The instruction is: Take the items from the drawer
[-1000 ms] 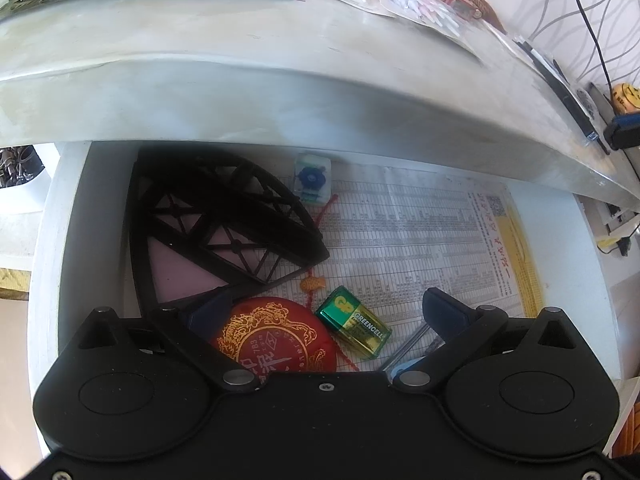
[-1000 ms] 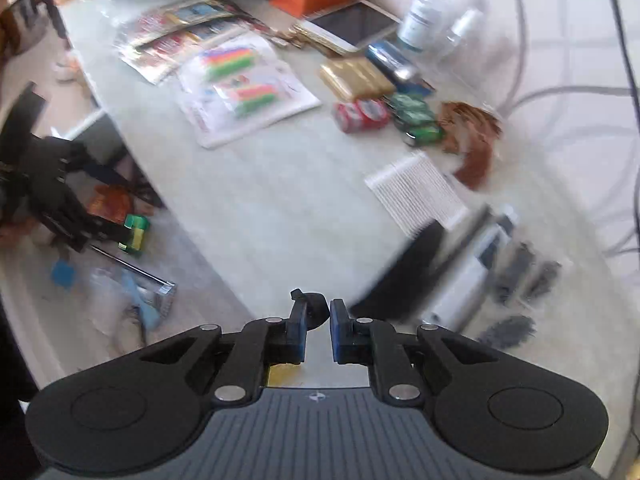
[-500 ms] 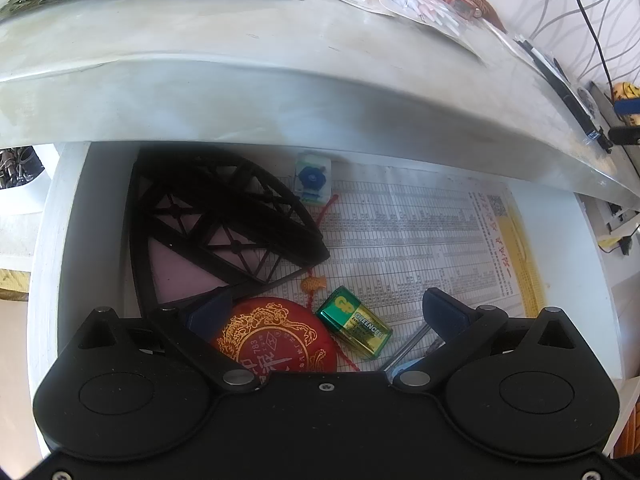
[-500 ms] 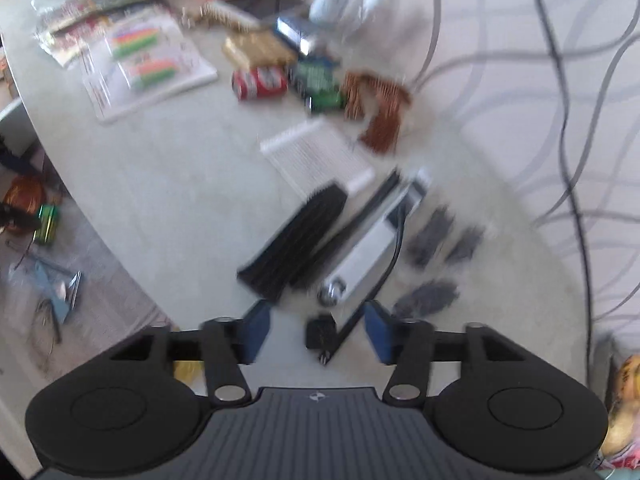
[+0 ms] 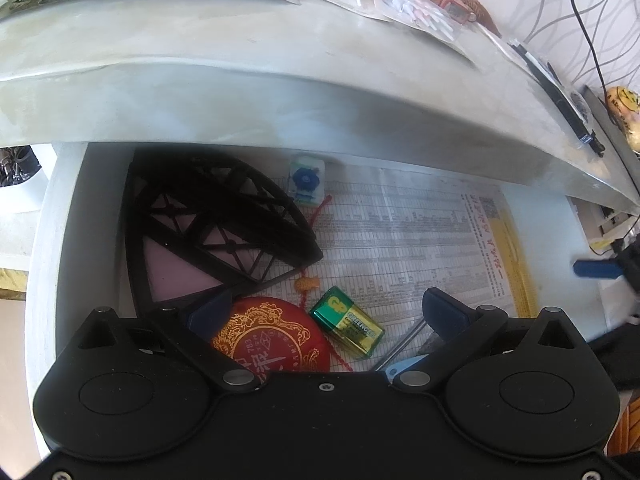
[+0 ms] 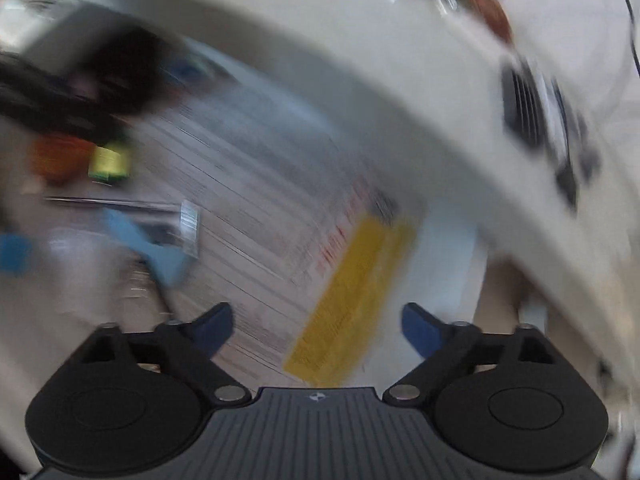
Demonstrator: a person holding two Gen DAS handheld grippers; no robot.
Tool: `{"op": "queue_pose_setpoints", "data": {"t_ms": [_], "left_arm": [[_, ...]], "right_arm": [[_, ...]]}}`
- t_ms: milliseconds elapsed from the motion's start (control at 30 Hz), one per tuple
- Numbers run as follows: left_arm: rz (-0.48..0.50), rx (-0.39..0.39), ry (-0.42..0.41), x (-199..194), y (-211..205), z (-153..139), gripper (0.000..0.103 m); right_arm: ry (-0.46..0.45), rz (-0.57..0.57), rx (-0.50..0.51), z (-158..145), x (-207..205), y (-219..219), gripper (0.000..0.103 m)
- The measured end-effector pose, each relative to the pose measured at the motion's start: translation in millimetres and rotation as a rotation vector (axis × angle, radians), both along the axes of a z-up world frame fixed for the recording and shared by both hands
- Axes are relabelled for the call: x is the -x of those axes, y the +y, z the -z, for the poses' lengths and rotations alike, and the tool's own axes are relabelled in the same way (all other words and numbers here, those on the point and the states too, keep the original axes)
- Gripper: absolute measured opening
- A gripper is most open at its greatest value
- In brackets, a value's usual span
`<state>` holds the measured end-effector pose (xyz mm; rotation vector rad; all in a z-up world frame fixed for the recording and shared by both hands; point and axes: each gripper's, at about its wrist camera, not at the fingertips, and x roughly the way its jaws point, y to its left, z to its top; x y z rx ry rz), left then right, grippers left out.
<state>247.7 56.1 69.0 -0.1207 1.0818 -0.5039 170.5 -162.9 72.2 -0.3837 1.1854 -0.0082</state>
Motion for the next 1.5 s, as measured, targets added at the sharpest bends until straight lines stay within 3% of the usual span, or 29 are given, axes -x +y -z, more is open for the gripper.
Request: {"op": "queue_pose_setpoints", "data": {"t_ms": [167, 333, 400, 533, 600, 633, 667, 733, 767, 867, 1067, 1133, 1233, 1267, 1300, 1400, 1433, 1500], "left_arm": [[-0.001, 0.007, 0.002, -0.1, 0.8, -0.5, 0.103], [-0.004, 0.016, 0.007, -0.9, 1.9, -0.6, 0.103], [0.000, 0.020, 0.012, -1.2, 1.8, -0.4, 0.103], [0.003, 0.034, 0.011, -1.0, 3.3, -1.0, 0.103], [0.003, 0.043, 0.013, -1.1, 4.4, -1.2, 0.103], [0.005, 0.048, 0.014, -1.3, 5.0, -1.2, 0.103], [0.007, 0.053, 0.014, -1.1, 5.5, -1.2, 0.103], [0.013, 0.062, 0.013, -0.5, 6.1, -1.7, 0.103], [0.016, 0.067, 0.013, -0.3, 6.3, -2.0, 0.103], [0.025, 0.082, 0.014, 0.3, 6.6, -2.4, 0.103], [0.031, 0.101, 0.014, 1.9, 6.8, -3.9, 0.103], [0.034, 0.103, 0.014, 2.3, 6.3, -4.1, 0.103], [0.033, 0.103, 0.013, 2.6, 6.2, -4.5, 0.103], [0.031, 0.103, 0.015, 2.4, 6.1, -4.2, 0.103], [0.030, 0.101, 0.016, 2.3, 5.9, -4.1, 0.103], [0.031, 0.094, 0.016, 2.4, 4.9, -4.0, 0.103], [0.030, 0.092, 0.015, 2.5, 4.9, -4.2, 0.103], [0.028, 0.088, 0.013, 2.8, 5.1, -4.5, 0.103]], "right_arm": [[0.057, 0.278, -0.201, 9.6, -29.7, -25.3, 0.102], [-0.029, 0.421, -0.137, 7.1, -35.2, -26.7, 0.096], [-0.052, 0.436, -0.076, 9.6, -33.6, -21.0, 0.086], [-0.089, 0.435, -0.021, 11.8, -30.6, -14.3, 0.080], [-0.109, 0.391, 0.041, 12.5, -28.5, -13.2, 0.061], [-0.111, 0.362, 0.088, 14.5, -26.7, -12.4, 0.033], [-0.104, 0.333, 0.144, 17.8, -24.5, -11.6, 0.017], [-0.083, 0.259, 0.216, 23.2, -18.5, -7.7, 0.010], [-0.055, 0.234, 0.240, 27.2, -16.1, -6.6, 0.000], [-0.025, 0.194, 0.249, 30.2, -10.8, -9.1, 0.000], [0.039, 0.174, 0.151, 21.4, -5.8, -21.5, 0.001], [0.085, 0.160, 0.013, 13.5, -2.5, -25.1, 0.004], [0.145, 0.172, -0.210, 2.6, 6.6, -28.1, 0.001], [0.129, 0.151, -0.213, -0.3, 11.1, -24.3, 0.001], [0.088, 0.127, -0.124, -1.1, 13.9, -18.7, 0.001], [-0.040, 0.048, 0.268, 5.9, 16.5, -2.6, 0.005], [-0.036, 0.038, 0.331, 12.9, 13.3, -3.8, 0.009], [-0.005, 0.056, 0.366, 25.2, 4.3, -13.6, 0.007]]}}
